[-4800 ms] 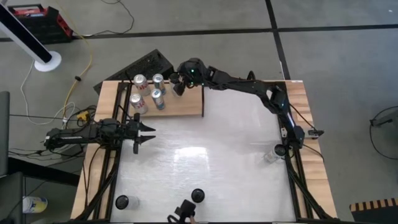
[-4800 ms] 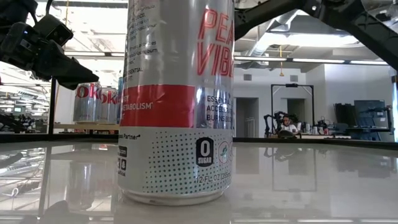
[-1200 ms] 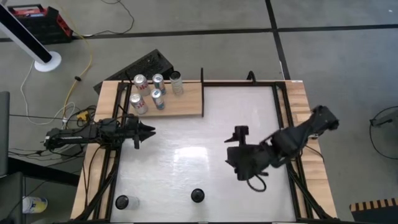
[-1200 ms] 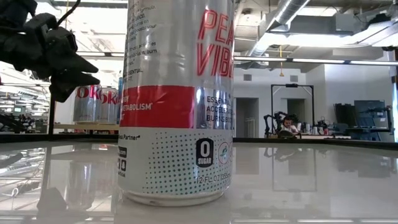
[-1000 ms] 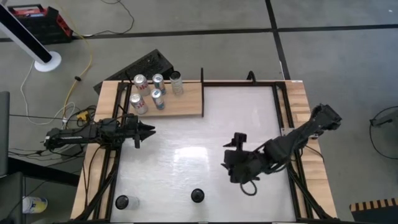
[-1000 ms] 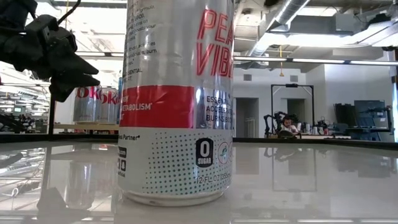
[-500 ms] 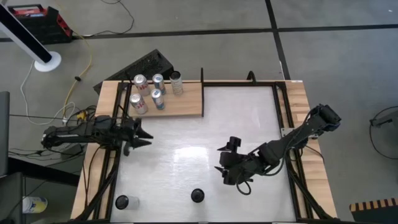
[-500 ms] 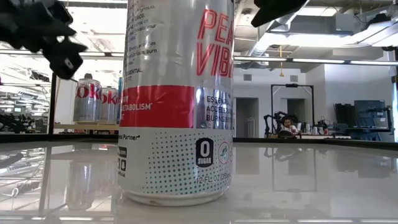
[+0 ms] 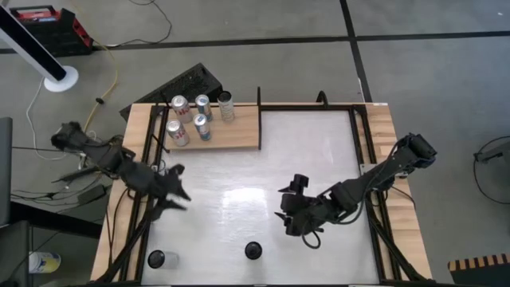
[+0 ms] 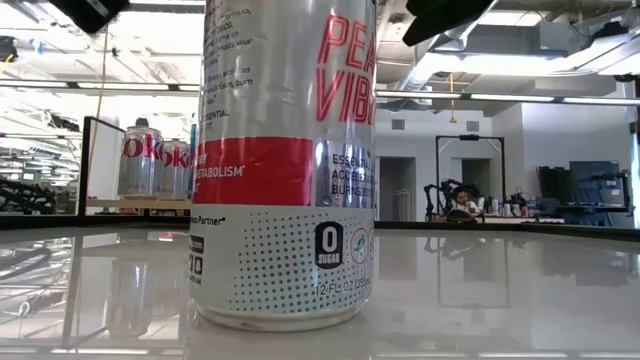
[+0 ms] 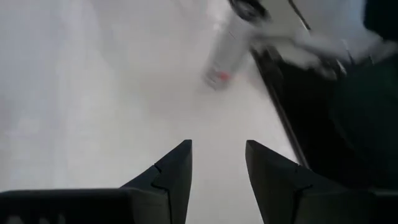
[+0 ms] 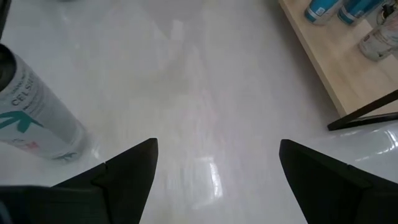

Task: Place canned beverage on shelf
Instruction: Move the white and yellow soda can to the center of the table

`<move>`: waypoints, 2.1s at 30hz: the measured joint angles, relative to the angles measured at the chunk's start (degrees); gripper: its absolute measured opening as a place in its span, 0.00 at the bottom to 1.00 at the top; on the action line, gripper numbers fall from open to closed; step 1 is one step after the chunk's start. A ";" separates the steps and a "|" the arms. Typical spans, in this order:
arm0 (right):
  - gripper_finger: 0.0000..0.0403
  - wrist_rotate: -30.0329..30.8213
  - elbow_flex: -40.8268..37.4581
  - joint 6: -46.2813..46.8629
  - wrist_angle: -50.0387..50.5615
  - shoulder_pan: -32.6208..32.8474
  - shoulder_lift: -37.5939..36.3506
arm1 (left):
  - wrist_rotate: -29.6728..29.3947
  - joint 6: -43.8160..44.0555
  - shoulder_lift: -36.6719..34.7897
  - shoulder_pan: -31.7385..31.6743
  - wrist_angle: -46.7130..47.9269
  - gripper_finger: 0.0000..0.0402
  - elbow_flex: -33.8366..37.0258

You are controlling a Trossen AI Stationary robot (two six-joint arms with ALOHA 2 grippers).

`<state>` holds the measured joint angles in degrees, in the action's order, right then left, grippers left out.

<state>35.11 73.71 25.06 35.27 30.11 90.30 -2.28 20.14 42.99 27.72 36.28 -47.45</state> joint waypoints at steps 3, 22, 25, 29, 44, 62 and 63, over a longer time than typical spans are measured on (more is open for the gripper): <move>0.89 -0.04 0.00 0.00 0.00 0.68 0.00 | -0.01 2.38 4.73 6.58 1.41 0.34 -4.07; 0.89 0.88 0.02 0.43 -0.41 1.05 0.02 | 0.89 6.31 15.86 25.18 1.18 0.34 -12.79; 0.89 0.86 0.02 0.61 -2.79 1.02 0.02 | 0.07 4.83 17.26 25.14 1.07 0.34 -12.27; 0.89 0.85 0.07 0.59 -6.40 1.02 0.51 | 0.00 6.09 20.56 24.83 0.90 0.34 -12.09; 0.89 -1.88 0.04 4.39 -6.19 1.33 3.44 | -0.73 16.34 26.09 23.39 -3.83 0.58 -12.07; 0.89 -2.14 0.04 4.00 -5.74 0.46 3.96 | 4.22 21.67 31.91 26.19 8.99 0.73 -25.39; 0.89 -2.13 0.04 3.89 -5.71 0.51 3.95 | 2.65 21.67 33.19 27.17 11.80 0.73 -27.42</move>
<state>32.98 73.76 28.94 29.55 30.62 94.25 0.37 41.80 76.18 54.89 48.08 -74.88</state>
